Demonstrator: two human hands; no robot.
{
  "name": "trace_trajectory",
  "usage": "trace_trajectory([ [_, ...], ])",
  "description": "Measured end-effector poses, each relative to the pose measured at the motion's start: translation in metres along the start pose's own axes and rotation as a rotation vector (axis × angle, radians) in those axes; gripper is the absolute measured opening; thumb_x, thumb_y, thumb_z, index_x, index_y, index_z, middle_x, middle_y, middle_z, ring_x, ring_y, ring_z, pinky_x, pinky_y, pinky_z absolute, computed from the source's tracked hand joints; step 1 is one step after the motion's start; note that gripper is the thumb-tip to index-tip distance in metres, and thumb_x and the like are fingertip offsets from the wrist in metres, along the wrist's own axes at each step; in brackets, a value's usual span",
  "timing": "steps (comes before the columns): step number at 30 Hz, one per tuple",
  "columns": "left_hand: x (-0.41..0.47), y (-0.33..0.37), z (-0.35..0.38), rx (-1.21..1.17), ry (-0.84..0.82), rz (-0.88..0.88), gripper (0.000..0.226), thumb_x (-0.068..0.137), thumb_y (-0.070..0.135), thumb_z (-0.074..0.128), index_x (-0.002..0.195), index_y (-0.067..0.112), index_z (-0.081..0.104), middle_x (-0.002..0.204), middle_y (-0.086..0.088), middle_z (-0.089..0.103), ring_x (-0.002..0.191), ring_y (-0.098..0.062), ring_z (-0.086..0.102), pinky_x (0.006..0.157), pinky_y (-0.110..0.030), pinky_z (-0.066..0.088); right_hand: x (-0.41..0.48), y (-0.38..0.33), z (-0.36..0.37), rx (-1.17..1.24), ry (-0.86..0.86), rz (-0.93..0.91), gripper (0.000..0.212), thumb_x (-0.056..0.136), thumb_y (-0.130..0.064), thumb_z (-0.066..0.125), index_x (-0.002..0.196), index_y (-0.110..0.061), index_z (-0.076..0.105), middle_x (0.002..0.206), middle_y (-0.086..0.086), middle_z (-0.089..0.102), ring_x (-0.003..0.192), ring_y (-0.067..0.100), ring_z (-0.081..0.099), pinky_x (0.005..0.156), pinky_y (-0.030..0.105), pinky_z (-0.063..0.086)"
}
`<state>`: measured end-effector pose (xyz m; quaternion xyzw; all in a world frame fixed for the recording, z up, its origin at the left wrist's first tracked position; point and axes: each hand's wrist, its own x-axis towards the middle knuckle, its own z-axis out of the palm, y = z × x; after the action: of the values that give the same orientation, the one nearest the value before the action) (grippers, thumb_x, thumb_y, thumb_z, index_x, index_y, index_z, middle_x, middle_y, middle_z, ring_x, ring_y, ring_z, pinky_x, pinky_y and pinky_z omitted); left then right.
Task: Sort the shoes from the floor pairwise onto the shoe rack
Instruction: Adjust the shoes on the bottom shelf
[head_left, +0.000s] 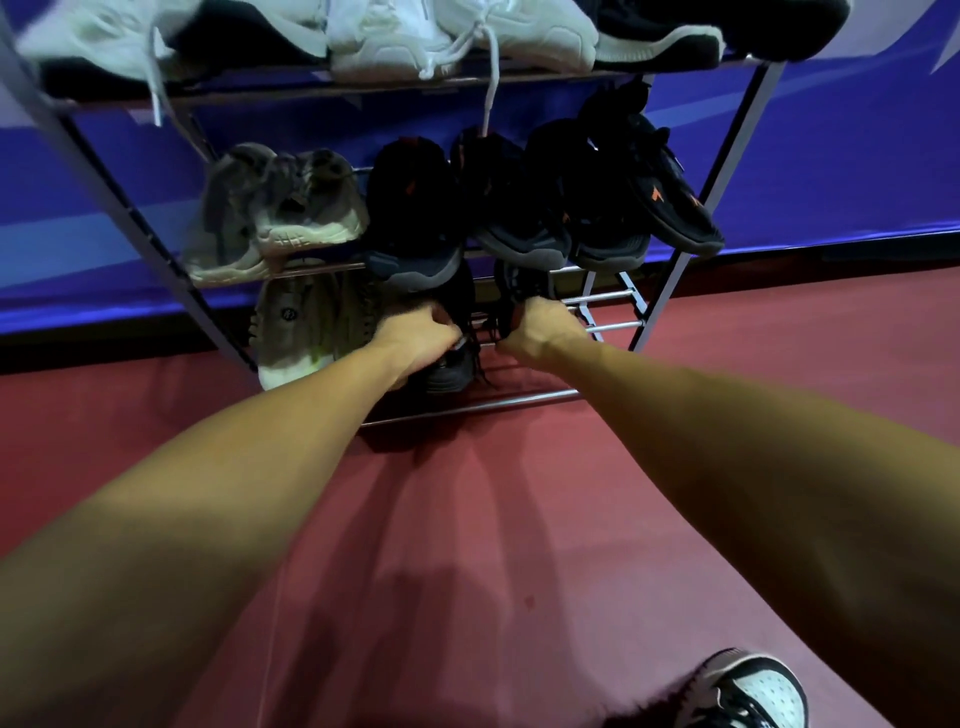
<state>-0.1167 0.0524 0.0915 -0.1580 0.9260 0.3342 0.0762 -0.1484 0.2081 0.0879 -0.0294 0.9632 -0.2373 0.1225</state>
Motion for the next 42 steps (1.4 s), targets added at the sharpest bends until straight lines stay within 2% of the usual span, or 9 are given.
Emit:
trace_trajectory([
  [4, 0.004, -0.023, -0.01, 0.007, 0.01, -0.15, 0.038, 0.087, 0.036, 0.065, 0.104, 0.003, 0.07, 0.095, -0.011, 0.072, 0.088, -0.029, 0.073, 0.074, -0.032, 0.059, 0.001, -0.018, 0.017, -0.015, -0.067, -0.063, 0.045, 0.083, -0.043, 0.067, 0.115, -0.012, 0.066, 0.122, 0.015, 0.065, 0.11, 0.035, 0.062, 0.078, 0.031, 0.046],
  [9, 0.005, -0.027, -0.019, 0.09, -0.072, -0.131, 0.045, 0.094, 0.04, 0.055, 0.122, 0.006, 0.064, 0.125, -0.014, 0.063, 0.113, -0.028, 0.061, 0.08, -0.025, 0.047, 0.004, -0.036, 0.03, -0.021, -0.103, -0.114, 0.046, 0.092, -0.039, 0.056, 0.131, -0.015, 0.059, 0.132, 0.016, 0.06, 0.12, 0.037, 0.056, 0.096, 0.038, 0.049],
  [13, 0.011, -0.027, -0.015, 0.153, -0.182, -0.097, 0.028, 0.092, 0.033, 0.059, 0.106, 0.009, 0.068, 0.095, -0.009, 0.069, 0.085, -0.026, 0.069, 0.069, -0.028, 0.053, 0.014, -0.038, 0.04, -0.01, -0.167, -0.036, 0.036, 0.096, -0.038, 0.054, 0.12, -0.013, 0.063, 0.116, 0.013, 0.067, 0.102, 0.032, 0.064, 0.08, 0.026, 0.052],
  [16, 0.016, -0.031, -0.01, 0.03, -0.159, -0.166, 0.02, 0.09, 0.027, 0.063, 0.078, 0.011, 0.062, 0.068, -0.004, 0.059, 0.061, -0.022, 0.058, 0.056, -0.028, 0.048, 0.017, -0.04, 0.042, 0.078, -0.254, 0.043, 0.018, 0.101, -0.027, 0.052, 0.091, -0.012, 0.057, 0.071, 0.003, 0.058, 0.055, 0.014, 0.055, 0.036, 0.012, 0.038],
  [21, 0.012, -0.031, -0.015, 0.09, -0.153, -0.12, 0.029, 0.088, 0.04, 0.061, 0.081, 0.012, 0.064, 0.069, -0.002, 0.061, 0.053, -0.017, 0.059, 0.044, -0.017, 0.043, 0.017, -0.039, 0.028, 0.117, -0.333, 0.081, 0.028, 0.102, -0.018, 0.049, 0.075, -0.01, 0.05, 0.034, -0.002, 0.052, 0.029, 0.008, 0.051, 0.033, 0.014, 0.034],
  [31, -0.051, 0.006, -0.034, 0.334, -0.23, 0.111, 0.038, 0.09, 0.043, 0.061, 0.066, 0.014, 0.057, 0.065, -0.003, 0.059, 0.056, -0.018, 0.054, 0.05, -0.026, 0.041, -0.045, -0.033, -0.036, 0.039, -0.265, 0.032, 0.023, 0.09, -0.01, 0.052, 0.068, -0.007, 0.056, 0.057, 0.012, 0.05, 0.041, 0.02, 0.04, 0.041, 0.019, 0.028],
  [35, -0.078, 0.031, -0.06, 0.654, -0.224, 0.258, 0.029, 0.086, 0.037, 0.06, 0.1, 0.013, 0.067, 0.098, -0.01, 0.068, 0.092, -0.03, 0.065, 0.079, -0.036, 0.056, -0.07, -0.026, -0.061, 0.013, -0.257, -0.01, 0.014, 0.09, -0.008, 0.056, 0.076, -0.006, 0.058, 0.06, 0.011, 0.049, 0.044, 0.019, 0.04, 0.042, 0.022, 0.03],
  [39, -0.106, 0.048, -0.072, 0.771, -0.188, 0.395, 0.044, 0.08, 0.027, 0.069, 0.12, 0.021, 0.053, 0.103, -0.004, 0.056, 0.087, -0.027, 0.06, 0.061, -0.03, 0.048, -0.099, -0.022, -0.078, 0.018, -0.311, -0.127, 0.016, 0.089, -0.006, 0.064, 0.102, 0.002, 0.07, 0.066, 0.007, 0.049, 0.049, 0.015, 0.038, 0.044, 0.025, 0.031],
  [42, -0.119, 0.06, -0.07, 0.859, -0.343, 0.429, 0.052, 0.076, 0.028, 0.073, 0.126, 0.028, 0.057, 0.103, 0.001, 0.058, 0.097, -0.022, 0.058, 0.074, -0.03, 0.045, -0.119, -0.026, -0.09, -0.022, -0.355, -0.244, 0.022, 0.091, -0.006, 0.063, 0.111, -0.009, 0.072, 0.07, -0.002, 0.055, 0.056, 0.009, 0.044, 0.045, 0.02, 0.036],
])
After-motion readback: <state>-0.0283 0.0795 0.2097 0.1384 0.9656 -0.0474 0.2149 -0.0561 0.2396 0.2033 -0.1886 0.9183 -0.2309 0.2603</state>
